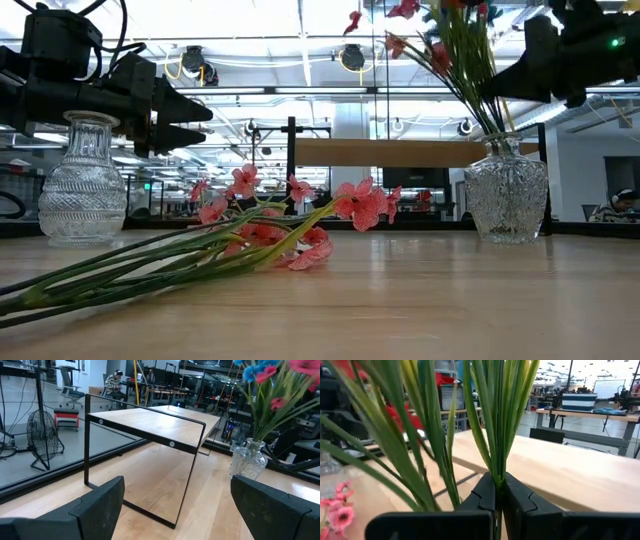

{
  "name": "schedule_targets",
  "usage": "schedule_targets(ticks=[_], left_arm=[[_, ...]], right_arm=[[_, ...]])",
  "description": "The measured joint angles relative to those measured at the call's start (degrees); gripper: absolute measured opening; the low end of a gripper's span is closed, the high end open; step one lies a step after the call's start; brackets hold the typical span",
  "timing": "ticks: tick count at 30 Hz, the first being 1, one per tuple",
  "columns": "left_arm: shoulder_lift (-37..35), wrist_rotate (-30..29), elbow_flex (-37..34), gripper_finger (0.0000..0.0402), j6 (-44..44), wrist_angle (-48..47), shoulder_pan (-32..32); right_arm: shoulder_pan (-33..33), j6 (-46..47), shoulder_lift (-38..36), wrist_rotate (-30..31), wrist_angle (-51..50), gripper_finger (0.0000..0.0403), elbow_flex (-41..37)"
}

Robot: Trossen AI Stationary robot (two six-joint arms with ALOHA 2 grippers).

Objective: Pick and place flowers into a vace then onto a shelf
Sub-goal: Put the blue flowers into the right transparent vase

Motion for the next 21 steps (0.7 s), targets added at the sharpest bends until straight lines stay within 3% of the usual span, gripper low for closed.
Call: schedule_targets(ticks=[14, 21], left_arm=[[0.0, 0.0, 0.0, 0.0365, 0.0, 0.0, 0.0], [0.0, 0.0, 0.0, 0.0365, 0.0, 0.0, 0.0]], right_arm=[[0.0, 22.8, 6.6, 1.3, -13.8, 0.0002, 0.0], [0.0, 28.3, 9.2, 1.6, -14.5, 0.0003, 0.0]])
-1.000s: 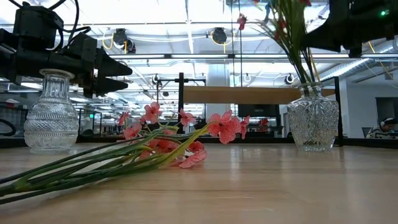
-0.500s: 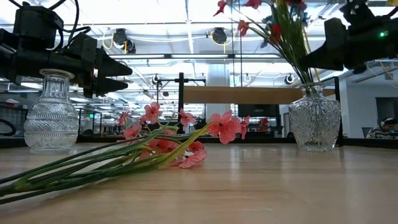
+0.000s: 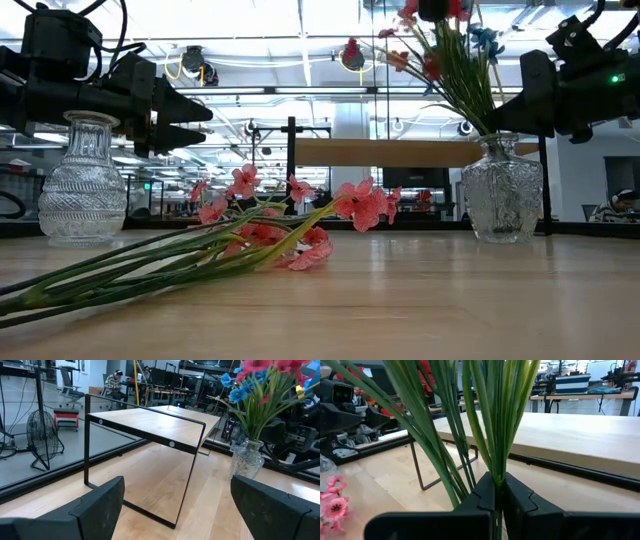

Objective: Pick and place flowers into a vace then onto a shelf
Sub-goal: Put the blue flowers into the right transparent vase

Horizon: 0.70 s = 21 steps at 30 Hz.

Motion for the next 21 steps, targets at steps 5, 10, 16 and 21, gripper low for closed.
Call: schedule_targets(ticks=[5, 10, 16, 21], left_arm=[[0.0, 0.0, 0.0, 0.0365, 0.0, 0.0, 0.0], [0.0, 0.0, 0.0, 0.0365, 0.0, 0.0, 0.0], [0.0, 0.0, 0.0, 0.0365, 0.0, 0.0, 0.0], [0.0, 0.0, 0.0, 0.0365, 0.0, 0.0, 0.0]], right_arm=[[0.0, 1.4, 0.4, 0.0, 0.3, 0.0016, 0.0], [0.0, 1.1, 0.5, -0.4, 0.8, 0.0033, 0.0], [0.0, -4.5, 0.5, -0.7, 5.9, 0.0059, -0.1], [0.0, -13.8, 0.5, -0.7, 13.7, 0.0096, -0.1]])
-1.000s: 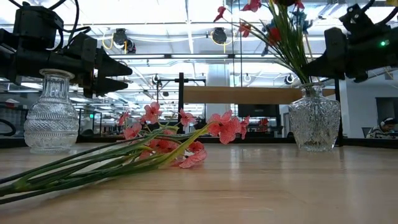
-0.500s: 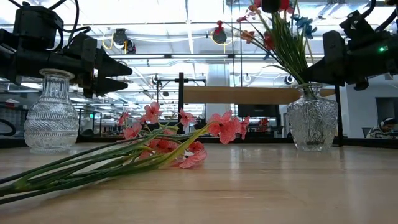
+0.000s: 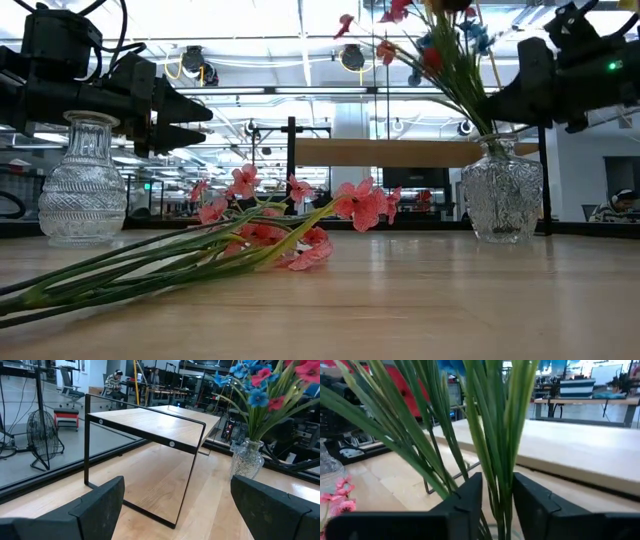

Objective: Pick and place flowers into a vace then onto a shelf
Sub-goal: Put the blue flowers into the right transparent vase, then put the pink flowers into the left transparent vase

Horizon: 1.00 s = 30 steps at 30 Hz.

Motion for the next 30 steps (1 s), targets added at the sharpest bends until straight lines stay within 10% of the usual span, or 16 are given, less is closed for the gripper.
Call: schedule_targets(ticks=[15, 30], left_arm=[[0.0, 0.0, 0.0, 0.0365, 0.0, 0.0, 0.0], [0.0, 0.0, 0.0, 0.0365, 0.0, 0.0, 0.0]], right_arm=[[0.0, -12.7, 0.0, 0.1, 10.8, 0.0213, 0.0], [6.9, -33.8, -0.1, 4.8, 30.2, 0.0247, 0.0]])
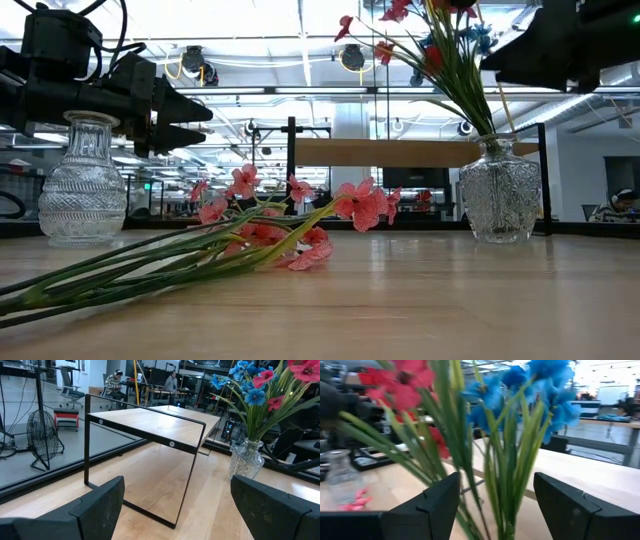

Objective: Pick and place flowers into a vace then onto a shelf
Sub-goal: Put the pink flowers into the left transparent vase

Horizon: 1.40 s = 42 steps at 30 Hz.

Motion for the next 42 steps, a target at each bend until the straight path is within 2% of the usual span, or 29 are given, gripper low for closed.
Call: schedule_targets(ticks=[8, 10, 13, 16, 21, 27, 35, 42], left_arm=[[0.0, 0.0, 0.0, 0.0365, 0.0, 0.0, 0.0], [0.0, 0.0, 0.0, 0.0365, 0.0, 0.0, 0.0], [0.0, 0.0, 0.0, 0.0365, 0.0, 0.0, 0.0], [0.0, 0.0, 0.0, 0.0365, 0.0, 0.0, 0.0], [0.0, 0.0, 0.0, 0.0365, 0.0, 0.0, 0.0], [0.0, 0.0, 0.0, 0.0365, 0.0, 0.0, 0.0], [0.0, 0.0, 0.0, 0.0365, 0.0, 0.0, 0.0], [0.0, 0.0, 0.0, 0.0365, 0.0, 0.0, 0.0]], right_arm=[[10.1, -7.8, -3.2, -0.4, 3.8, 0.0236, 0.0], [12.8, -8.2, -4.4, -5.1, 3.7, 0.0226, -0.2], [15.3, -8.1, -6.7, -17.0, 3.5, 0.021, -1.3], [15.9, -6.6, -9.6, -26.1, 3.8, 0.0198, -3.9], [15.1, -4.8, -16.1, -31.7, 9.2, 0.0185, -11.3], [17.4, -13.1, -24.8, -33.0, 7.0, 0.0176, -11.1], [22.5, -22.9, -36.2, -19.8, 5.6, 0.0175, -11.2], [30.5, -33.8, -43.2, -18.8, 5.4, 0.0174, -11.3]])
